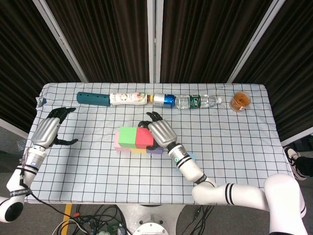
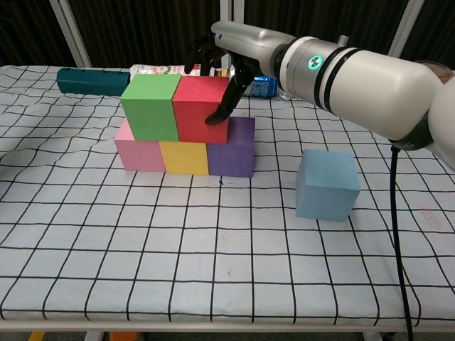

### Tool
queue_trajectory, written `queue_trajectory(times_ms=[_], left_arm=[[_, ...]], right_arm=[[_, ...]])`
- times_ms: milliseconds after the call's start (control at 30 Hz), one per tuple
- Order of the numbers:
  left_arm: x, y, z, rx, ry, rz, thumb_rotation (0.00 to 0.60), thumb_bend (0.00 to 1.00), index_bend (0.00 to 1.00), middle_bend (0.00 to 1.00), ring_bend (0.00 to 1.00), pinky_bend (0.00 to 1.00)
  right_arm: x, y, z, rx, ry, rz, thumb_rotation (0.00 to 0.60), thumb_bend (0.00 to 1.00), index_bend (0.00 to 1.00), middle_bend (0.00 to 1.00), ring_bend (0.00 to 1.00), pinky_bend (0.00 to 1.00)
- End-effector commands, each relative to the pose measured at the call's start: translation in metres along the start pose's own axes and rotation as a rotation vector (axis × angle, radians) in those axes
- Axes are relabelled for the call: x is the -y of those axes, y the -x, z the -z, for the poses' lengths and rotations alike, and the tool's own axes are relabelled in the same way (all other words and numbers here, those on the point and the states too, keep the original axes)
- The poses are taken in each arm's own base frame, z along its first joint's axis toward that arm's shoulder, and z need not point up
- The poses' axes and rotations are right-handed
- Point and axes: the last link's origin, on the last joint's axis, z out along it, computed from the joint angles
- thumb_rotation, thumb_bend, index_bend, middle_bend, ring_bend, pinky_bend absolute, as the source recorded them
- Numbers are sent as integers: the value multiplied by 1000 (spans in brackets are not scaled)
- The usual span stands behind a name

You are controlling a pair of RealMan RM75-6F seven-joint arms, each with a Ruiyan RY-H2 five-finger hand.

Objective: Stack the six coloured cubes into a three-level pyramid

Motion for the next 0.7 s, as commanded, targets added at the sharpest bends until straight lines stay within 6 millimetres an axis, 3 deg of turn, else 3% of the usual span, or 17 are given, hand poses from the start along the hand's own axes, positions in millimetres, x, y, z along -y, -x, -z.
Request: queue_trajectory(times_ms=[33, 700], left_arm=[[0, 0, 0, -1, -1, 2, 600, 109, 131, 126, 60, 59], [2, 0, 0, 2, -6, 7, 600, 108, 131, 126, 60, 60]], right_arm=[[0, 0, 0, -1, -1, -2, 600, 49, 285, 370, 44, 0], [1, 1, -2, 0, 0, -11, 600, 49, 283, 352, 43, 0]])
